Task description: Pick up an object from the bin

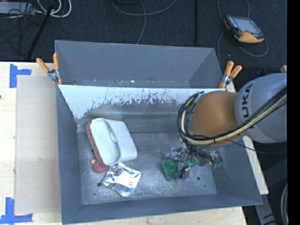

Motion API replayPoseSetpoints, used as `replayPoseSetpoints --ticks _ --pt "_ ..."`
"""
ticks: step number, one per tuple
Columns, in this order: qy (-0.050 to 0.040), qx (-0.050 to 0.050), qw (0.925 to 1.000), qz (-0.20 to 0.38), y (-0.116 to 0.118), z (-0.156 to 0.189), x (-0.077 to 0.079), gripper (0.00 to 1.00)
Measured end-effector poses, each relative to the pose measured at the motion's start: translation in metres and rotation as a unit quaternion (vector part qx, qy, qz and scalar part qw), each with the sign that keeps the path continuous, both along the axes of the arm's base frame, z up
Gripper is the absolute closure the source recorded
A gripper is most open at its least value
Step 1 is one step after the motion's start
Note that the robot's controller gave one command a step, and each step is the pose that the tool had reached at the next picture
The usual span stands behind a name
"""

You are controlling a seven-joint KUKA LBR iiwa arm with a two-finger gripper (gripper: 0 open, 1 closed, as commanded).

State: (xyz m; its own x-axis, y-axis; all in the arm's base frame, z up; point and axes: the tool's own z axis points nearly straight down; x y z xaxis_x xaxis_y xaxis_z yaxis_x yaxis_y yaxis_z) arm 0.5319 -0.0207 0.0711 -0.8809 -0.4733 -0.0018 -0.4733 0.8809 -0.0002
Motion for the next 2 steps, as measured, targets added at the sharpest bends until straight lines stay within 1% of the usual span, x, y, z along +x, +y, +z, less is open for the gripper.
replayPoseSetpoints --ticks 1,2 --pt "-0.0027 0.000 0.9993 0.037 0.005 0.149 -0.031 1.00" --pt "-0.0008 0.000 0.9926 0.121 -0.007 0.166 -0.001 1.00"
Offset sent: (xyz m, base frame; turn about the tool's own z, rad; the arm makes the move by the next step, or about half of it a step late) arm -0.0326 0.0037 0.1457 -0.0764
